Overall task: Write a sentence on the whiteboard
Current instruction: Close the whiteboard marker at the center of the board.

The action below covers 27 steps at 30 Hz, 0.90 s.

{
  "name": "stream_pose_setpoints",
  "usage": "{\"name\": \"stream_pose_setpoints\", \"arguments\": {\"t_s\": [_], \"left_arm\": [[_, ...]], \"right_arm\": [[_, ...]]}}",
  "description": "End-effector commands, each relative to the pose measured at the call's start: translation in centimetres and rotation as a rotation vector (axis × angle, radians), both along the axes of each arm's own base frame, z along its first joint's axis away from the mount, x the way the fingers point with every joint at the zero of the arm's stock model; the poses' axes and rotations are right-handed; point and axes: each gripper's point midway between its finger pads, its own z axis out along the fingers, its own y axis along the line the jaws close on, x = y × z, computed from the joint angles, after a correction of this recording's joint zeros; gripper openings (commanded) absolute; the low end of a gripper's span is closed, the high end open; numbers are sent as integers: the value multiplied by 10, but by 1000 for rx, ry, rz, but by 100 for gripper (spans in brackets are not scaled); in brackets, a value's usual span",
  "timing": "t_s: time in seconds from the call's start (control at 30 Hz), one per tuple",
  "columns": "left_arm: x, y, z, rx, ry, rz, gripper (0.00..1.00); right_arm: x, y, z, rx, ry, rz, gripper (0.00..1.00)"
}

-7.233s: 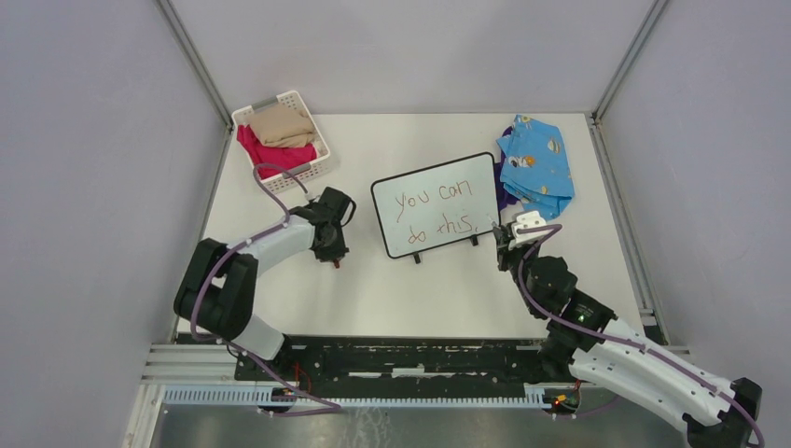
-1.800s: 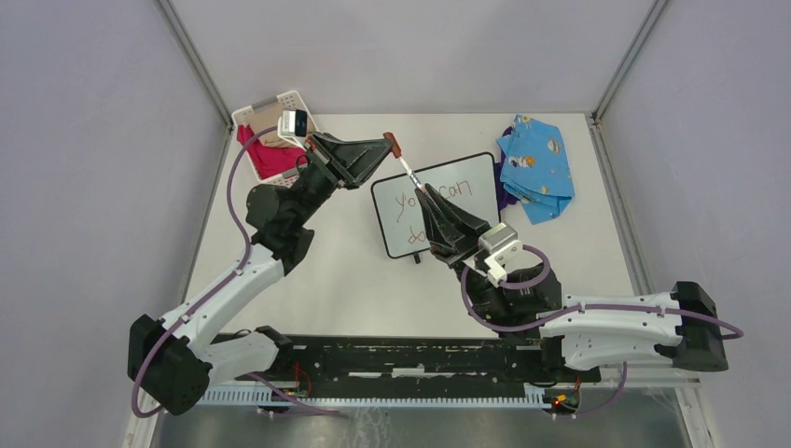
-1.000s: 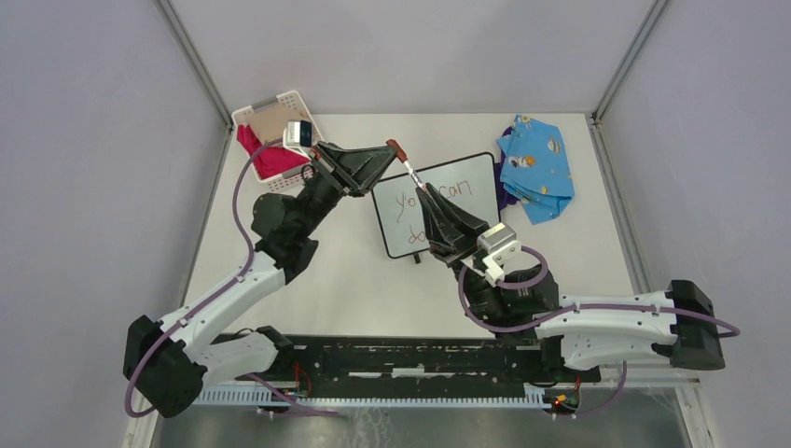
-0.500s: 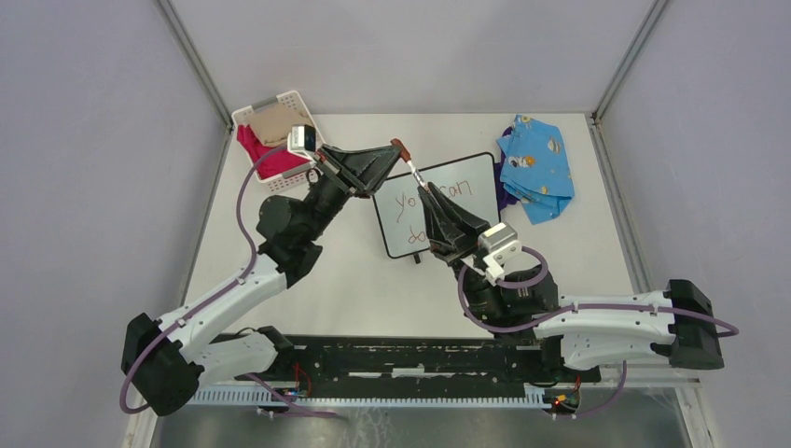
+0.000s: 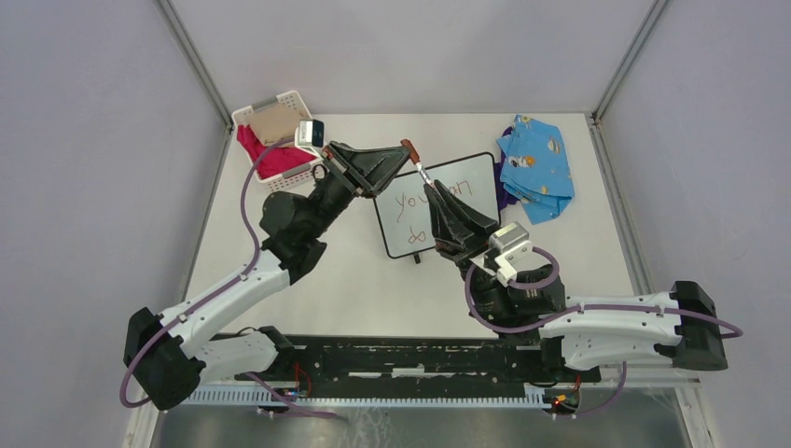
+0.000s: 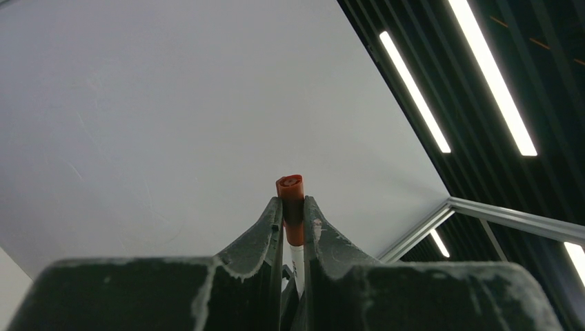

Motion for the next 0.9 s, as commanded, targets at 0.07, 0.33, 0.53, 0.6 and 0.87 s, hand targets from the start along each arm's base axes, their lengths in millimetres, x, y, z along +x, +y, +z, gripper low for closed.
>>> {"name": "stream_pose_setpoints", "arguments": {"t_s": [0.07,0.33,0.53,0.6,0.87], "left_arm": [[-30,-10,14,35,-129,-72,2],[-31,-15,11,48,-132,-90,2],[-32,-18,9,69,-141,-95,2],[-33,-19,9,69,-139,-97,2],[-27,-17,8,75,-120,-63,21]], "right_arm": [[0,-12,13,57,-3,-11,0],[0,-11,15,57,-5,-14,0],[0,-12,15,57,-7,-15,0],[0,-11,15,55,-7,-15,0],[0,-16,15,59,-8,-16,0]]}}
